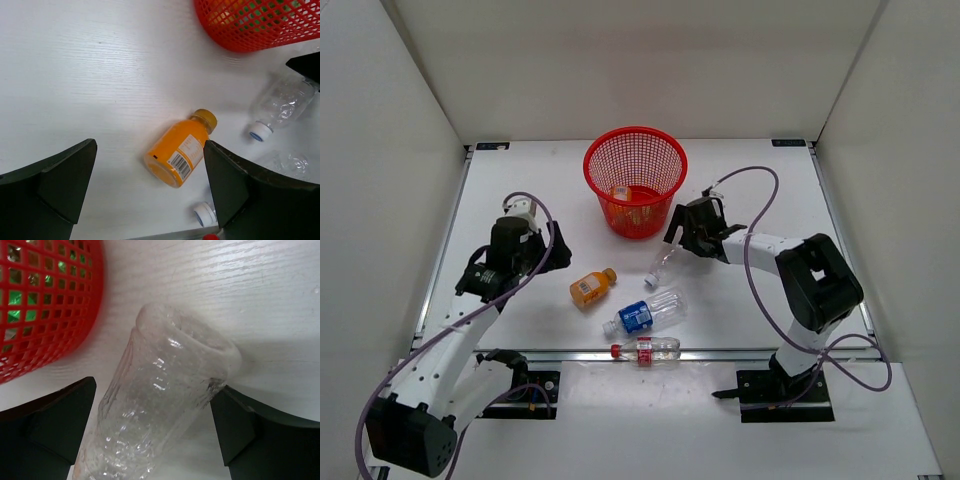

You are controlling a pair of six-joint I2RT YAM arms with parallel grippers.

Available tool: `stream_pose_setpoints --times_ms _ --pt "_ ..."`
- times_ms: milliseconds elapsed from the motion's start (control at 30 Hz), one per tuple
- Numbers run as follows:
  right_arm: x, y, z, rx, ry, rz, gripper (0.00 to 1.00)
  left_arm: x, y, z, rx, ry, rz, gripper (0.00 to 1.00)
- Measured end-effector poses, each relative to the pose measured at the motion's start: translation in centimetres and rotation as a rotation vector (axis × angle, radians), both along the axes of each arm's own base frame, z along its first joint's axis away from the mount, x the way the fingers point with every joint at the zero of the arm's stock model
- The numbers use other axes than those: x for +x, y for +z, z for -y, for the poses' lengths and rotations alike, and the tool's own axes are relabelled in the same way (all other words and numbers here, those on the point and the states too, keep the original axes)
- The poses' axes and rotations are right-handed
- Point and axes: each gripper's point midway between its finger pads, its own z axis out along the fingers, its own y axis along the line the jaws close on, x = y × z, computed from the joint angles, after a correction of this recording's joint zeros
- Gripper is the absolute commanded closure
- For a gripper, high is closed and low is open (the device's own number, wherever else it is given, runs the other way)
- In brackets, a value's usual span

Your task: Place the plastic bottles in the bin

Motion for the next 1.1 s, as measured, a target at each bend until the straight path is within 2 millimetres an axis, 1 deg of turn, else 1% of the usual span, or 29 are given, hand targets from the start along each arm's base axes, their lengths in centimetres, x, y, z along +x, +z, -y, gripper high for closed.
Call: stream_pose_setpoints --times_ms 33,67,100,133,167,200,233,300,333,400,467,500,533,567,633,667,700,733,800,833,933,967,1000,1033,1067,1100 --pt "0.3 0.0 -0.1 -0.002 -0.011 0.015 0.18 -0.4 -0.4 -0.1 -0.007 0.004 -0.012 0.02" --pt "0.5 -0.1 0.1 -0.008 -0.024 0.023 0.28 -0.7 -0.3 0.0 -0.019 0.005 -0.012 0.01" --pt "0.5 -0.3 0.3 -0.011 -0.037 0.024 0.34 -0.7 0.0 0.1 -0.03 0.003 -0.004 0.01" --pt "0.6 -0.4 0.5 -0.011 -0.052 0.028 0.44 -0.7 0.4 0.3 -0.043 -0.001 0.012 0.01" --pt "0.6 -0.5 0.7 -0.014 -0.061 0.033 0.51 -0.8 0.7 0.5 -0.053 -0.004 0.022 0.02" --pt "0.7 -0.5 0.8 -0.01 -0.073 0.04 0.54 -0.7 1.0 0.6 -0.061 -0.009 0.03 0.01" --pt "0.8 -0.5 0.9 -0.01 -0.083 0.047 0.6 -0.7 1.1 0.7 -0.067 -0.014 0.035 0.01" --pt "0.7 -0.2 1.6 -0.026 -0.1 0.057 0.67 -0.7 1.0 0.8 -0.069 -0.017 0.032 0.01" --pt "0.6 0.0 2.1 -0.036 -0.104 0.06 0.68 -0.7 1.0 0.9 -0.07 -0.02 0.03 0.01" --pt "0.6 1.1 3.6 -0.059 -0.124 0.073 0.7 -0.7 0.9 1.1 -0.074 -0.027 0.027 0.01" --pt "1.0 3.2 5.2 -0.068 -0.14 0.113 0.72 -0.7 0.8 1.2 -0.079 -0.035 0.025 0.02" --pt "1.4 4.9 6.4 -0.07 -0.151 0.149 0.72 -0.7 0.6 1.3 -0.082 -0.039 0.025 0.02" --pt "1.9 6.8 7.6 -0.073 -0.165 0.193 0.76 -0.8 0.2 1.4 -0.085 -0.045 0.018 0.01" --pt "2.3 8.5 8.5 -0.076 -0.171 0.231 0.77 -0.9 -0.3 1.6 -0.088 -0.052 0.008 0.01" --pt "3.4 12.7 10.2 -0.095 -0.176 0.331 0.79 -1.2 -1.3 1.8 -0.089 -0.064 -0.022 0.02" --pt "4.2 15.2 10.6 -0.105 -0.171 0.388 0.79 -1.3 -1.7 1.8 -0.085 -0.068 -0.037 0.02" --pt "5.0 17.8 10.6 -0.116 -0.155 0.451 0.77 -1.3 -2.1 1.9 -0.082 -0.072 -0.051 0.01" --pt "5.9 20.9 10.1 -0.116 -0.133 0.531 0.77 -1.2 -2.5 1.9 -0.078 -0.078 -0.064 0.01" --pt "7.0 26.0 8.5 -0.112 -0.074 0.664 0.75 -1.1 -3.0 2.1 -0.074 -0.086 -0.077 0.01" --pt "7.5 28.9 7.3 -0.103 -0.032 0.741 0.75 -1.0 -3.1 2.2 -0.074 -0.091 -0.081 0.01" --pt "9.2 36.0 3.3 -0.055 0.102 0.932 0.75 -0.6 -3.2 2.6 -0.083 -0.108 -0.077 0.01" --pt "9.9 37.6 1.7 -0.033 0.153 0.982 0.76 -0.4 -3.3 2.7 -0.082 -0.113 -0.075 0.01" --pt "10.4 38.5 0.3 -0.016 0.197 1.02 0.74 -0.2 -3.4 2.9 -0.083 -0.116 -0.075 0.01" --pt "11.0 38.8 -1.3 -0.002 0.25 1.05 0.71 0.0 -3.4 3.0 -0.084 -0.122 -0.074 0.01" --pt "11.5 38.5 -2.8 0.005 0.298 1.068 0.68 0.2 -3.6 3.2 -0.084 -0.131 -0.074 0.01" --pt "12.0 37.4 -4.2 0.005 0.342 1.068 0.67 0.4 -3.7 3.4 -0.086 -0.139 -0.075 0.02"
